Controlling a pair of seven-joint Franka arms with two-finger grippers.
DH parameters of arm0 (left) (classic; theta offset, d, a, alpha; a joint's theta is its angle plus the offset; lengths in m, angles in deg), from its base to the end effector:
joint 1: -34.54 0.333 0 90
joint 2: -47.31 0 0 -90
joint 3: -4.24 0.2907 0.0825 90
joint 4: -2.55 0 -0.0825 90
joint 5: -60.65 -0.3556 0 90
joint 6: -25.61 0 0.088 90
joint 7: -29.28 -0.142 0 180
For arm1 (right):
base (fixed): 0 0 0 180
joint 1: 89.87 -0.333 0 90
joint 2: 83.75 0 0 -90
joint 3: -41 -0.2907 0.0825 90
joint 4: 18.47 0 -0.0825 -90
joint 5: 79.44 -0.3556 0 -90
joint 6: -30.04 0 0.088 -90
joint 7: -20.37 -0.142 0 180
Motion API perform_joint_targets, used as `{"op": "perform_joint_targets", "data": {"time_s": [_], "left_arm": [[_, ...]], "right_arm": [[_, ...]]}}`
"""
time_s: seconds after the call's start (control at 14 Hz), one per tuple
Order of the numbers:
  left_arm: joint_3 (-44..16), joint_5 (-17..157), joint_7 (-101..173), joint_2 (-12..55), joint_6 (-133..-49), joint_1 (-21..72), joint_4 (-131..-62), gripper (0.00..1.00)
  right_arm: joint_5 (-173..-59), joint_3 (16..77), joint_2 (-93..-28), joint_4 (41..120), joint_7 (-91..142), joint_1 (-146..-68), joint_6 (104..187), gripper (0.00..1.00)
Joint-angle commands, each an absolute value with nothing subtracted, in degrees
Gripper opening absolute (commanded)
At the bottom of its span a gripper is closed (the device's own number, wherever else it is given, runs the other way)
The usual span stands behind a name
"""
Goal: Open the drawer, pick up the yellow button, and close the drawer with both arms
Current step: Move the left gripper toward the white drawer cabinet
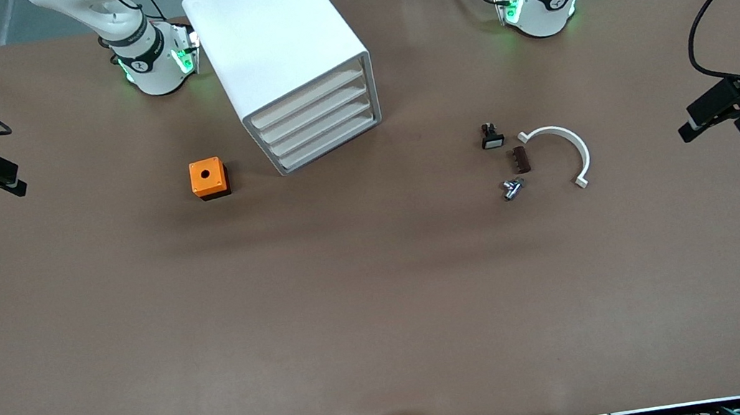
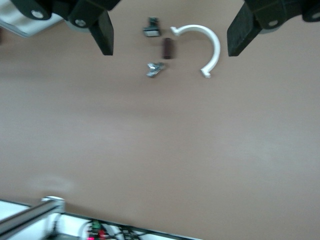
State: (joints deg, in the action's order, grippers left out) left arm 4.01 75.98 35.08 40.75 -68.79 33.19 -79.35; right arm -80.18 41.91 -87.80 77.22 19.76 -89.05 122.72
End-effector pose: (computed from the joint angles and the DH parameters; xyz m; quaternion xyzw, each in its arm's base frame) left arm 0.5693 -0.0512 0.5771 0.9889 0.0398 0.0426 0.1366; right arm 0.5100 -0.0139 0.5607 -0.9997 0.0206 -0.0091 0.0069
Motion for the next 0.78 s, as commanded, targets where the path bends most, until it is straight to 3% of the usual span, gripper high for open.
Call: {"op": "perform_joint_targets", "data": {"time_s": [0.0,0.71], "left_arm": [[3.54,83.99,38.05,41.24,-67.38,33.31,-79.1,1.0],[2.57,107.56,69.5,36.33,-67.99,24.62,-79.01,1.0]], "right_arm": [[-80.5,41.88,-89.02,78.29,19.67,-89.52,122.59,1.0],[-80.5,41.96,-89.02,78.29,19.58,-89.52,122.5,1.0]]}}
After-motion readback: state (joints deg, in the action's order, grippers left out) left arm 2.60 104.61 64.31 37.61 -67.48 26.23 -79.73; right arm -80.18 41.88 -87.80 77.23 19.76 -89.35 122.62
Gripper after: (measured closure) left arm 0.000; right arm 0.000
